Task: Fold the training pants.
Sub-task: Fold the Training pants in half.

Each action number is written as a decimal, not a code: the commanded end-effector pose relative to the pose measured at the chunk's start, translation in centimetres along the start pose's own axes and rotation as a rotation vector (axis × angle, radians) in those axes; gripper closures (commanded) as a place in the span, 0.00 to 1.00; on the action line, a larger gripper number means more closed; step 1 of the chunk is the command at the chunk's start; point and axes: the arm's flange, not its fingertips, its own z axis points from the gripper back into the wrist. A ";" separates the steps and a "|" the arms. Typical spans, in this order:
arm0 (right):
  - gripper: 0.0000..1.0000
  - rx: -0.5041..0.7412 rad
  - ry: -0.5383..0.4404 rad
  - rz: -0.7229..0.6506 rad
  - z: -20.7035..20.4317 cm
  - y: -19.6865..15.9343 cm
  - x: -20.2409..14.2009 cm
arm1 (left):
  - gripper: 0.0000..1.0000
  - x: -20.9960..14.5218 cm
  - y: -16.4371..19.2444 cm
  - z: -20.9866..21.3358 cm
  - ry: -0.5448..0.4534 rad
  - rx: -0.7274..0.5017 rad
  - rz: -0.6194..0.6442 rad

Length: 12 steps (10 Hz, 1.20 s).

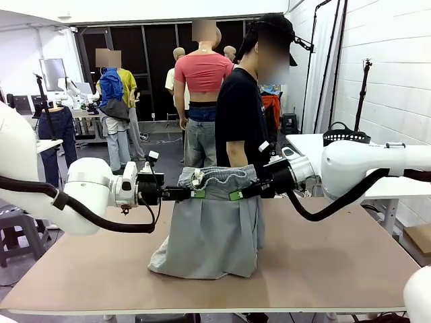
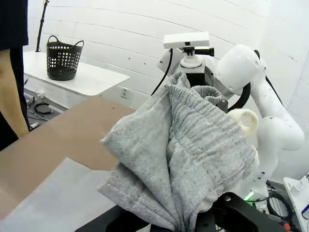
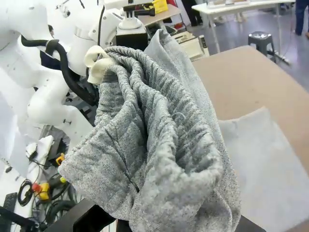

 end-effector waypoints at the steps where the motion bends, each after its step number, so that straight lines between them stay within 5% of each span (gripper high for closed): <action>1: 1.00 -0.011 -0.002 0.007 0.3 -0.4 0.3 | 1.00 2.8 -0.8 5.2 -0.106 0.082 -0.041; 2: 1.00 -0.011 -0.002 0.007 0.3 -0.4 0.3 | 1.00 0.0 0.0 0.0 0.000 0.000 0.000; 6: 1.00 0.011 -0.013 0.005 -0.3 0.1 0.5 | 1.00 -0.3 -0.6 -0.2 0.006 -0.005 -0.002; 12: 1.00 0.067 0.058 -0.225 -3.6 0.0 -5.4 | 1.00 -4.1 -2.7 4.5 -0.038 0.065 0.285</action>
